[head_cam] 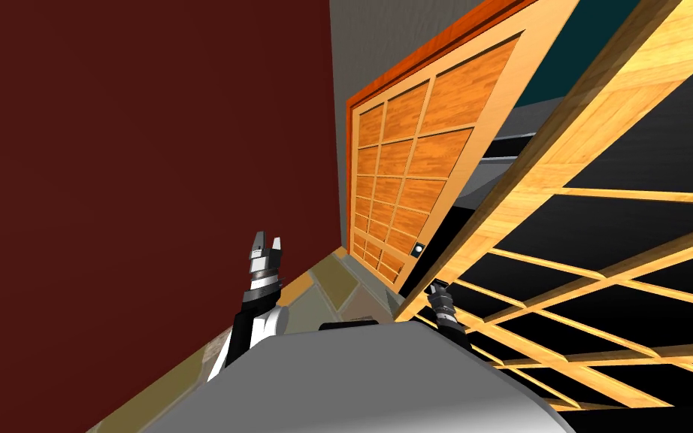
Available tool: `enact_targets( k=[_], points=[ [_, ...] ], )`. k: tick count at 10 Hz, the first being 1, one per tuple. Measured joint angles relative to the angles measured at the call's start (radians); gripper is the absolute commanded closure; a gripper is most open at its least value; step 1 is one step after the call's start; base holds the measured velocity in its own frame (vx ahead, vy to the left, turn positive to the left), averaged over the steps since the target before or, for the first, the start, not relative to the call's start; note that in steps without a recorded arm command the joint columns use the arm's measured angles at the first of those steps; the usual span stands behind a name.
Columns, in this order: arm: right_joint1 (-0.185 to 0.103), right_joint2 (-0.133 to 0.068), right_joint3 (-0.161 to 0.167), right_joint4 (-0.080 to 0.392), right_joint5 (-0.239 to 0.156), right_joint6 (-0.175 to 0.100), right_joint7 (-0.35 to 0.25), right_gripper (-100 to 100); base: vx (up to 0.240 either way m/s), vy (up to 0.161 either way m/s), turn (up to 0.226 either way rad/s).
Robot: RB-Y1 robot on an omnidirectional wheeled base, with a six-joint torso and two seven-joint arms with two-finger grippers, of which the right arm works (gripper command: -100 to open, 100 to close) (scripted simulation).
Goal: Pull the door open
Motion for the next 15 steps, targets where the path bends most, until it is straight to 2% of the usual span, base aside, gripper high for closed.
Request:
enact_targets(
  k=[1, 2, 3, 4, 5, 6, 8, 9, 11, 12, 13, 14, 15],
  points=[
    [0.024, 0.022, 0.002, -0.058, 0.002, 0.024, -0.001, 100, -0.025, -0.003, 0.13],
    [0.051, 0.033, 0.003, -0.111, -0.002, 0.055, -0.025, 100, -0.042, 0.0, 0.085],
    [0.059, 0.037, 0.002, -0.134, -0.005, 0.065, -0.042, 100, -0.032, 0.015, 0.019],
    [0.031, 0.02, -0.001, -0.09, -0.008, 0.043, -0.045, 100, 0.0, 0.001, 0.014],
    [0.044, 0.023, 0.001, -0.107, -0.007, 0.047, -0.05, 100, 0.014, -0.017, -0.025],
    [0.038, 0.024, -0.001, -0.091, -0.008, 0.039, -0.047, 100, 0.001, -0.002, -0.014],
    [0.016, 0.009, -0.004, -0.038, -0.01, 0.019, -0.044, 100, -0.017, 0.002, 0.071],
    [0.015, 0.006, -0.009, -0.025, -0.017, 0.01, -0.061, 100, -0.039, 0.0, 0.064],
    [0.033, 0.014, -0.013, -0.057, -0.026, 0.024, -0.101, 100, -0.062, -0.003, 0.152],
    [0.058, 0.025, -0.015, -0.094, -0.034, 0.035, -0.132, 100, -0.058, 0.004, 0.06],
    [0.04, 0.013, -0.018, -0.059, -0.039, 0.022, -0.154, 100, -0.022, 0.014, 0.015],
    [0.035, 0.005, -0.018, -0.044, -0.04, 0.015, -0.17, 100, -0.025, 0.004, 0.1],
    [0.052, 0.015, -0.021, -0.071, -0.046, 0.025, -0.192, 100, -0.037, 0.006, 0.052]
  ],
)
